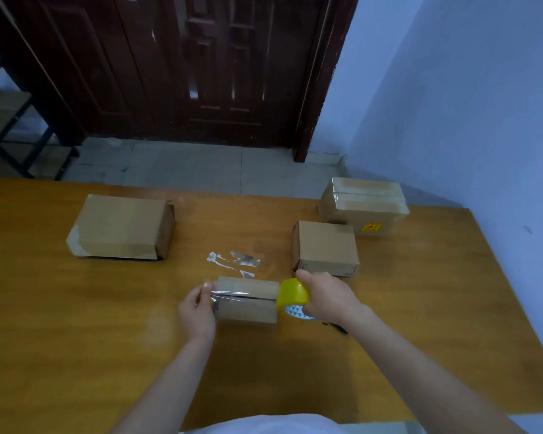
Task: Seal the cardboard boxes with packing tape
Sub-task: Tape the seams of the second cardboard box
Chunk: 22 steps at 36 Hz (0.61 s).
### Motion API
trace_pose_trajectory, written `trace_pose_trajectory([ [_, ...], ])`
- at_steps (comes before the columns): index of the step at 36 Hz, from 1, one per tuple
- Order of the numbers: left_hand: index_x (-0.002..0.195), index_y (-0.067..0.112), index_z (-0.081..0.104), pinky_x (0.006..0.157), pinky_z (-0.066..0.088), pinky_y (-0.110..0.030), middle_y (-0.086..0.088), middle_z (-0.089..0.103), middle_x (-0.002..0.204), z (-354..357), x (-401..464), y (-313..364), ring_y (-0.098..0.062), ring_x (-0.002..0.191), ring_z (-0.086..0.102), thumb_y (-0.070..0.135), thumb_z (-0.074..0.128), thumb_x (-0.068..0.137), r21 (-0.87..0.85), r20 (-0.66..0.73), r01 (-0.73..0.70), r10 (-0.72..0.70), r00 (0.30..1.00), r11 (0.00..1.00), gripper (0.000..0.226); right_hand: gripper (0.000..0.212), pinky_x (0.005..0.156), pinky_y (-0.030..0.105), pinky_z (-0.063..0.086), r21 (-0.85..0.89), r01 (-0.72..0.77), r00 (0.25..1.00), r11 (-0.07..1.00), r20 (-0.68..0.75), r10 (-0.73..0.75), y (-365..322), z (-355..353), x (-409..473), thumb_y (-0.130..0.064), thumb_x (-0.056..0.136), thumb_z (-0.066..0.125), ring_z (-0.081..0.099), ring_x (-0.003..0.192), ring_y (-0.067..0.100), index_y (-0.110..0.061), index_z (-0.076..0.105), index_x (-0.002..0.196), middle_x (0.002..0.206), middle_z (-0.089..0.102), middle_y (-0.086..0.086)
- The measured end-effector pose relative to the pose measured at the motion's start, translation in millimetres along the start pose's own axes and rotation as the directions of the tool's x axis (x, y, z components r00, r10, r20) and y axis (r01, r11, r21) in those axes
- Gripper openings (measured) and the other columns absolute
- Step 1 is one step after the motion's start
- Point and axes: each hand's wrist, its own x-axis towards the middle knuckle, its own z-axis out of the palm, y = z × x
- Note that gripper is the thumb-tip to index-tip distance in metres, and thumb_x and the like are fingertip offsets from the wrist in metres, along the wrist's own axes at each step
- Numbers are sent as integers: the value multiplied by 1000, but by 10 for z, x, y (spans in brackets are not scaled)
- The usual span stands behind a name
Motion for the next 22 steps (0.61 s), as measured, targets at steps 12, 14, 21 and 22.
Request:
trace_pose_trajectory([
  [12,92,9,71,67,43,-20,8,65,78,-6,58,20,-5,74,56,17,54,97,18,18,-40,39,999,999,19,49,46,27,35,-26,10,1000,1000,10,-10,40,-24,-54,-14,76,63,54,74,23,-25,42,119,88,51,0],
  [14,86,15,68,66,42,-19,12,62,74,3,46,43,0,71,53,19,54,97,17,19,-50,49,999,999,18,50,46,26,34,-41,11,1000,999,3,-11,13,-39,-64,-13,77,62,53,74,23,-24,42,121,88,50,-1],
  [21,91,14,69,77,47,-31,-2,67,83,-9,121,-44,-18,82,59,19,54,97,4,0,-39,39,999,999,17,52,45,26,34,-86,-30,999,996,29,32,8,-61,-65,-9,79,59,52,71,24,-21,41,126,87,49,2],
  [22,89,14,69,76,46,-33,-2,66,80,-14,133,-58,-18,80,58,19,54,97,15,8,-44,44,999,999,17,52,46,26,35,-91,-31,999,995,38,35,15,-51,-73,-10,79,60,53,73,24,-22,40,126,88,50,2],
])
